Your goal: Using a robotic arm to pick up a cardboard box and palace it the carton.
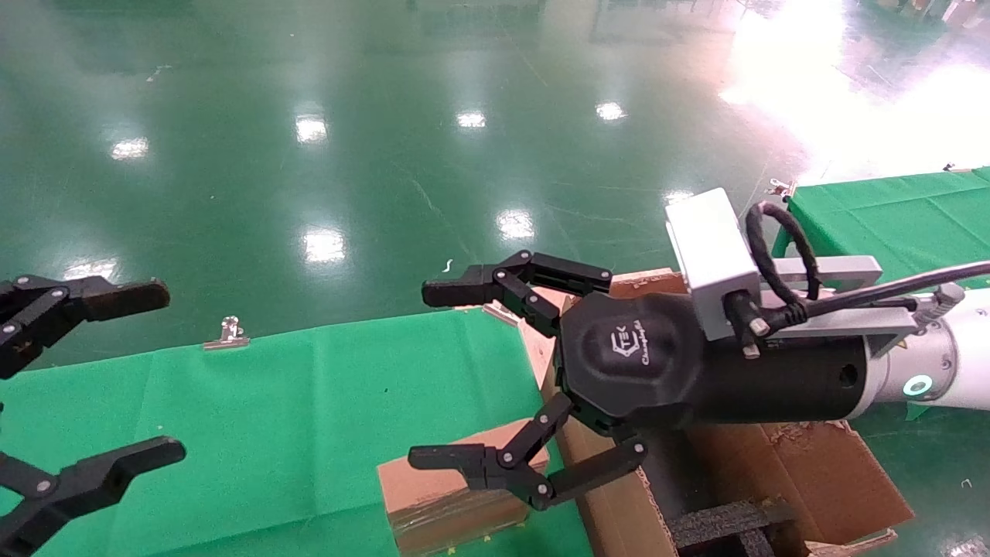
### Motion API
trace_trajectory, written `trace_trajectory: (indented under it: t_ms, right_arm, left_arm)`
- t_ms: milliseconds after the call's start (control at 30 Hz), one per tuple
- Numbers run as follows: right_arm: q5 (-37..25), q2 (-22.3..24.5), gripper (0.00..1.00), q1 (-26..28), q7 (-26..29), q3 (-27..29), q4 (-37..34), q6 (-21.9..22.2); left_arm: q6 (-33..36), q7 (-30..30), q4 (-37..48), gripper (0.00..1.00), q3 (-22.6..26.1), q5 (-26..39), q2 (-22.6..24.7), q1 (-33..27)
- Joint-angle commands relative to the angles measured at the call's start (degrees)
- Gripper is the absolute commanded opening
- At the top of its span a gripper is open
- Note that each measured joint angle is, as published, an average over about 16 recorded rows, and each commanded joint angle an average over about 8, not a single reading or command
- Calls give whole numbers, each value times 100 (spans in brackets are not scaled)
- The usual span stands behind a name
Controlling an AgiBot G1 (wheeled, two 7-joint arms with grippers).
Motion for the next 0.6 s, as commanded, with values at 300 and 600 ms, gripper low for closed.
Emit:
trace_trajectory:
  t_ms: [300, 600]
  right_arm:
    - [0, 0, 100, 0, 0, 0, 0, 0]
    - [0, 0, 100, 0, 0, 0, 0, 0]
  left_arm:
    - [0, 0, 0, 100, 0, 0, 0, 0]
    - [0, 0, 0, 51, 0, 0, 0, 0]
